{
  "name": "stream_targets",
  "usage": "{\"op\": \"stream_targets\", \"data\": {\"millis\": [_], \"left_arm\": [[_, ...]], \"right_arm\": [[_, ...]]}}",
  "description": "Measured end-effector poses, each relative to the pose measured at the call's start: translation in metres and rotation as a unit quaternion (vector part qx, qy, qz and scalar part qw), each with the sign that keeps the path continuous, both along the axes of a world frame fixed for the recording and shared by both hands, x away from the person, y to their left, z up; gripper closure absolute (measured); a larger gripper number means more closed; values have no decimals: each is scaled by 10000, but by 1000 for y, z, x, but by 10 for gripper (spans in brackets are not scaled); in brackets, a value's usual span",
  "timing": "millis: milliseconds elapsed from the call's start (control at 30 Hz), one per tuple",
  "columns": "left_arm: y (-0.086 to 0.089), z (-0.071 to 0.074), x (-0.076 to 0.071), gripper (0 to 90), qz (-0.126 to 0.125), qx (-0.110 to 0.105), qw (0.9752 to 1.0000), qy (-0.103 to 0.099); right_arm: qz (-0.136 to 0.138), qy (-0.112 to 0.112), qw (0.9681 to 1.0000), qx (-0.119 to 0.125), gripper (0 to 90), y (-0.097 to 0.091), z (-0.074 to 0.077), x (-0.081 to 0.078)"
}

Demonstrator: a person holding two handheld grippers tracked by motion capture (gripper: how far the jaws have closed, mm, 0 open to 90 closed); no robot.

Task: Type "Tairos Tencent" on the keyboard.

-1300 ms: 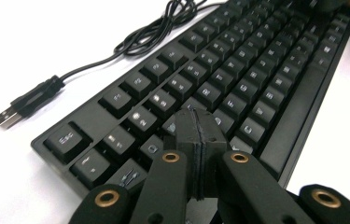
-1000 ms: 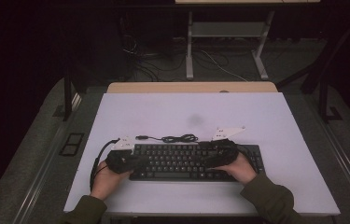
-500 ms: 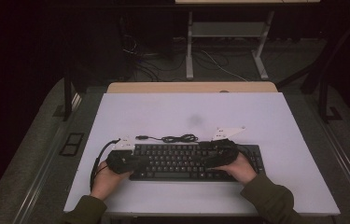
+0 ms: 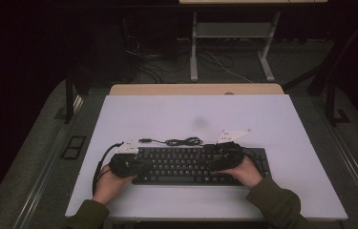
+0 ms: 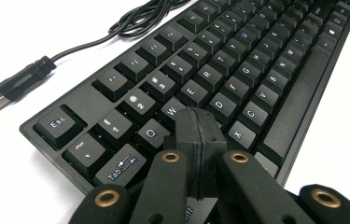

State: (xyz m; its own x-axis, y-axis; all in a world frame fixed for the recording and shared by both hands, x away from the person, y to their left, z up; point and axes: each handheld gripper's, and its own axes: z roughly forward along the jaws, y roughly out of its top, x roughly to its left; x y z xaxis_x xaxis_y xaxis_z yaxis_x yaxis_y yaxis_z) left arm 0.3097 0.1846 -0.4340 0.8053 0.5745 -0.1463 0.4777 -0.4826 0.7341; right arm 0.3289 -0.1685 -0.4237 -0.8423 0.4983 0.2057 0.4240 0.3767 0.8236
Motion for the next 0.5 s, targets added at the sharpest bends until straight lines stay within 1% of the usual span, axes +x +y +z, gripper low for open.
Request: {"op": "stream_targets", "data": {"millis": [67, 100, 300, 400, 500], "left_arm": [[-1, 1, 0, 890, 5, 4, 10000, -12], [0, 1, -1, 890, 1, -38, 10000, -10], [-2, 3, -1, 890, -21, -6, 10000, -28], [-3, 3, -2, 889, -25, -71, 10000, -51], [-3, 5, -2, 812, 18, -129, 9998, -133]], "right_arm": [[-2, -1, 10000, 3, 313, 0, 0, 0], [-4, 1, 10000, 1, 313, 0, 0, 0], [-5, -3, 10000, -4, 313, 0, 0, 0], [-8, 3, 10000, -1, 313, 0, 0, 0], [-13, -1, 10000, -2, 313, -1, 0, 0]]}}
